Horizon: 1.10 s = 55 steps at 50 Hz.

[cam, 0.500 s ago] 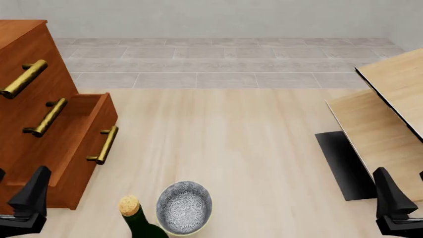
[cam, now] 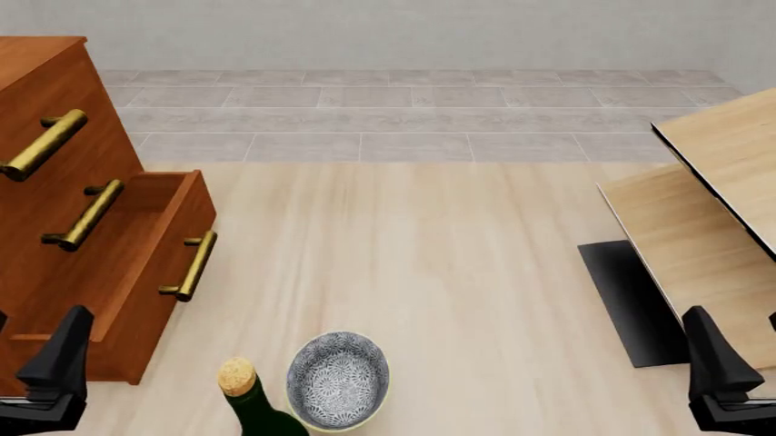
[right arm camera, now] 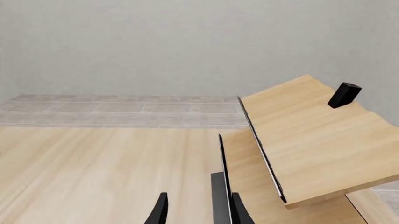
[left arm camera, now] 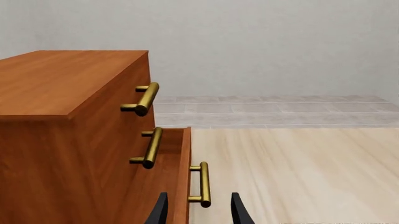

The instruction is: Close the bottom drawer of the cabinet.

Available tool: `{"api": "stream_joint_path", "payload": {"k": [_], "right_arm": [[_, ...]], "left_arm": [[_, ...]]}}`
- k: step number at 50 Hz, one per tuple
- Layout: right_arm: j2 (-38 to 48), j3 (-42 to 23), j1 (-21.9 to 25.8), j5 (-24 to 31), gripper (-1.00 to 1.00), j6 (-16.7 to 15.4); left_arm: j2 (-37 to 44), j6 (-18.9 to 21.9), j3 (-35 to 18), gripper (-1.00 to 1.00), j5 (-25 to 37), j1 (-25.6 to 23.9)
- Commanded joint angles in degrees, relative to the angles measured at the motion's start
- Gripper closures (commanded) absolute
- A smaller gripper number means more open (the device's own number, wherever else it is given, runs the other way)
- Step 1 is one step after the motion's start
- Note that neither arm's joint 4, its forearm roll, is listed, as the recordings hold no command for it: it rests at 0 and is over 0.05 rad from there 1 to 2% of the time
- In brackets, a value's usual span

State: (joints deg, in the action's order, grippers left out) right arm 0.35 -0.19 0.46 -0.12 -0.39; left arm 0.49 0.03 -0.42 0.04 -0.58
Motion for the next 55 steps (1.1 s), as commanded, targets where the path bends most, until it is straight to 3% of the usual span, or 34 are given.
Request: {"api": "stream_joint_path", "payload": {"k": [1, 2, 13, 19, 20, 23, 36, 55], "right_arm": [[-0.2, 0.0, 0.9, -0.2, -1.00, -1.1], [-0.2, 0.0, 0.9, -0.1, -1.00, -1.1], [-0.2, 0.0, 1.3, -0.1, -1.00, -1.5], [-0.2, 0.0, 1.4, -0.1, -1.00, -1.5], [-0.2, 0.1, 1.5, 0.0, -1.00, -1.5], [-0.2, 0.0, 1.6, 0.0, -1.00, -1.6], [-0.2, 0.0, 1.8, 0.1, -1.00, -1.9], [-0.2, 0.0, 1.8, 0.3, -1.00, -1.9]], "left_arm": [[2.7, -1.8, 0.3, -1.00, -1.5, -1.4], [5.5, -3.5, 0.4, -1.00, -3.0, -2.1], [13.0, -3.8, 0.4, -1.00, -7.2, -4.8], [19.3, -4.0, 0.4, -1.00, -12.5, -6.0], [24.0, -3.9, 0.4, -1.00, -15.5, -9.0], [28.2, -4.6, 0.4, -1.00, -18.7, -9.8], [40.4, -4.8, 0.4, -1.00, -27.9, -14.2], [64.1, -4.5, 0.4, -1.00, -47.6, -14.6]]}}
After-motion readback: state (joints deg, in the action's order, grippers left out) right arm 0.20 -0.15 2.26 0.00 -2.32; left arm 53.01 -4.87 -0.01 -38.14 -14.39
